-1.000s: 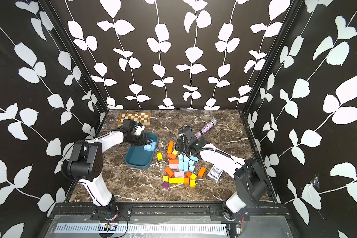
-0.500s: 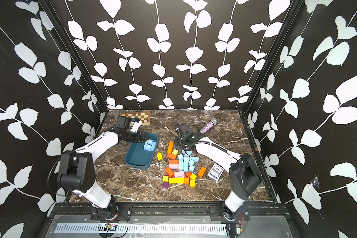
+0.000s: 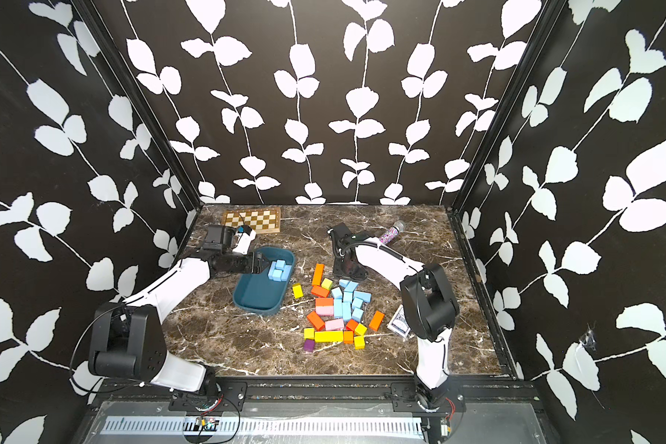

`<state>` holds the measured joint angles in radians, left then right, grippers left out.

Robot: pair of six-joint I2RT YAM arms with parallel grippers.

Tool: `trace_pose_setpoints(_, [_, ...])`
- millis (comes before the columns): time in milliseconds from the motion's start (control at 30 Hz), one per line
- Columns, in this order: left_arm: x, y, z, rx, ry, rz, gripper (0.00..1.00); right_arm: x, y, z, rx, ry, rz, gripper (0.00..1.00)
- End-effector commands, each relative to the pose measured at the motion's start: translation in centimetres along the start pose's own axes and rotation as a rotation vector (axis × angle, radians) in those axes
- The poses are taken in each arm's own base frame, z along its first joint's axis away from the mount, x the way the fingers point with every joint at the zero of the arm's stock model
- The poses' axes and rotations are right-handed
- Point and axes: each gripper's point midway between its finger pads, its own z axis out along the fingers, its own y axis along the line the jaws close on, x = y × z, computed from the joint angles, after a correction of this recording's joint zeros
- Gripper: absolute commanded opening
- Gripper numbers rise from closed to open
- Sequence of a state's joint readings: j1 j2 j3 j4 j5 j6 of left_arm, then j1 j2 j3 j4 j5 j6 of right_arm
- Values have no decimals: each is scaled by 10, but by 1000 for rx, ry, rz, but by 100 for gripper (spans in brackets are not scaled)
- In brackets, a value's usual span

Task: Pick out the blue building blocks
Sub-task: Pick up the building block from the center of the board.

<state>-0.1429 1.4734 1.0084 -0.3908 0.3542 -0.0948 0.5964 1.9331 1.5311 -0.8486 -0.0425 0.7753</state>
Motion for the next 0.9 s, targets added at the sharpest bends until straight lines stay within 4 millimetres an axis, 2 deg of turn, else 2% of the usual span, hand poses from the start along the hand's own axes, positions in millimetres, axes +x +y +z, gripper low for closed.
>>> trace_pose_setpoints(0, [-8,-1,-13,2,-55,15,71,2,-6,4,31,50,7,45])
trace_pose_setpoints(300, [-6,1,-14,5,-65,0,71,-7,7,22,9,82,1,44])
trace_pose_setpoints(600, [-4,0,-14,10,-66,-2,71,-3,2,34,49,114,-1,44])
trace_pose_setpoints(700, [-3,0,-14,12,-64,-3,71,-5,1,32,59,115,-6,43])
trace_pose_setpoints(867, [-3,0,-14,16,-67,-3,71,-12,-1,16,82,67,-9,44])
